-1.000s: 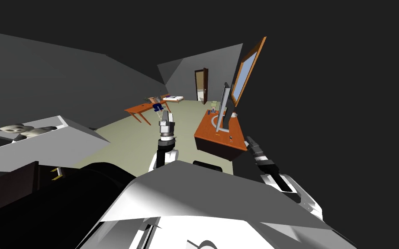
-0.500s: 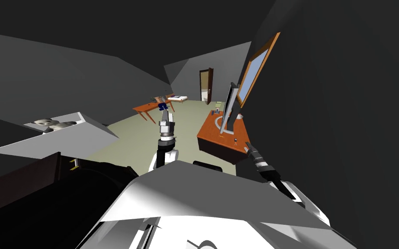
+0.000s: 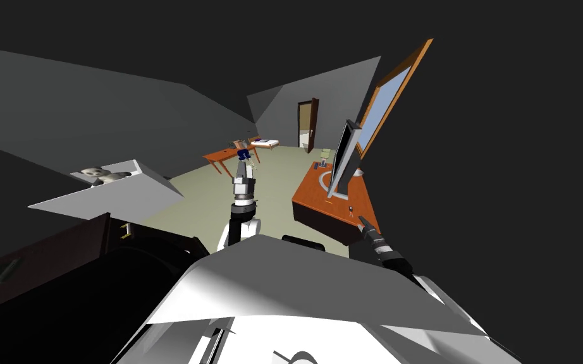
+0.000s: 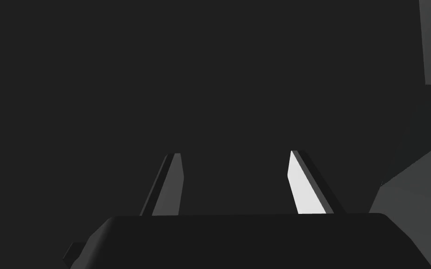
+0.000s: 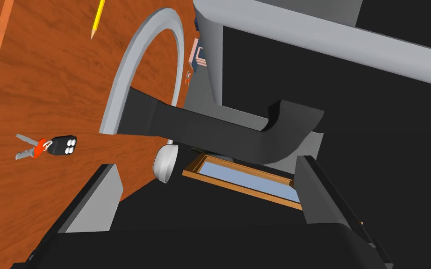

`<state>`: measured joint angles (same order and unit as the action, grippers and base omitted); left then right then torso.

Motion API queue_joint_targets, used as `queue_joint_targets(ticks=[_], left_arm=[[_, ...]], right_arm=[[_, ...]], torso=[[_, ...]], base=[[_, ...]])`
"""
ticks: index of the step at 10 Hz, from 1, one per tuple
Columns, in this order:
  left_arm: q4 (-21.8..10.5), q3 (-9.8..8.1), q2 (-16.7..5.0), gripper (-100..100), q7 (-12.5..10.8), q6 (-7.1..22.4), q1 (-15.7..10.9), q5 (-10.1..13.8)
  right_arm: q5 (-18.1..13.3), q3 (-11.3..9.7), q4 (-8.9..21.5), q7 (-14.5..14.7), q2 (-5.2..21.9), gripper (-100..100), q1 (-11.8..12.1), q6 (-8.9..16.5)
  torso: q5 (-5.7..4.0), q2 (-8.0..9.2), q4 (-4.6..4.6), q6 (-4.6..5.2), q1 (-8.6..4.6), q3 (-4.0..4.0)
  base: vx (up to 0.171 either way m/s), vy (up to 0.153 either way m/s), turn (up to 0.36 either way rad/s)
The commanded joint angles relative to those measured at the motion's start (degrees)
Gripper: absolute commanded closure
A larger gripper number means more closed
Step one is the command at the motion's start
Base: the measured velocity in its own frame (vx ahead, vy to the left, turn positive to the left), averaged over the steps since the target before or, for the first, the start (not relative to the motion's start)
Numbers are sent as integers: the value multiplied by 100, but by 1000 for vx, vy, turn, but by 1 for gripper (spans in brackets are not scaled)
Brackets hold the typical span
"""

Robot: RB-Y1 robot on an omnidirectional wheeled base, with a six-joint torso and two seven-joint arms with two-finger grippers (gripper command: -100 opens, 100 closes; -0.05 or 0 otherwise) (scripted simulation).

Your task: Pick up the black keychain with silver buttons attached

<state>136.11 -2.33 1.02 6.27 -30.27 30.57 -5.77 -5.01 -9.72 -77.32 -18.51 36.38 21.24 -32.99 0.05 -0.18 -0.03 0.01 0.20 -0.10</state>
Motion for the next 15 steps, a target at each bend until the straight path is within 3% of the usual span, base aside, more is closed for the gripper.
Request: queue_joint_targets(ticks=[1, 5, 6, 8, 10, 12, 14, 15], left_arm=[[0, 0, 0, 0, 0, 0, 0, 0], [0, 0, 0, 0, 0, 0, 0, 0], [0, 0, 0, 0, 0, 0, 0, 0], [0, 0, 0, 0, 0, 0, 0, 0], [0, -1, -1, 0, 0, 0, 0, 0], [0, -1, -1, 0, 0, 0, 0, 0], [0, -1, -1, 0, 0, 0, 1, 0], [0, -1, -1, 0, 0, 0, 1, 0]], right_arm=[[27, -166, 227, -76, 60, -100, 68, 67], [93, -498, 799, -206, 188, -100, 206, 80], [93, -498, 882, -206, 188, -100, 206, 80], [147, -736, 1256, -303, 285, -100, 291, 115], [147, -736, 1359, -303, 285, -100, 291, 115], [207, -979, 1734, -408, 390, -100, 368, 176], [207, -979, 1850, -408, 390, -100, 368, 176], [239, -1101, 2061, -462, 443, -100, 404, 216]], torso=[[0, 0, 0, 0, 0, 0], [-2, 10, 2, 2, -14, 5], [-3, 6, 1, 0, -12, 3], [-3, 6, 1, -1, -17, 3], [-4, 14, 2, 4, -24, 7], [-4, 16, 4, 2, -23, 9], [-4, 1, 0, 4, -24, 0], [-4, 10, 1, 6, -23, 5]], base=[[52, 70, 199], [39, 42, 167], [32, 19, 180], [44, 17, 295], [4, -7, 67], [44, 6, 276], [41, -2, 68], [34, 8, 200]])
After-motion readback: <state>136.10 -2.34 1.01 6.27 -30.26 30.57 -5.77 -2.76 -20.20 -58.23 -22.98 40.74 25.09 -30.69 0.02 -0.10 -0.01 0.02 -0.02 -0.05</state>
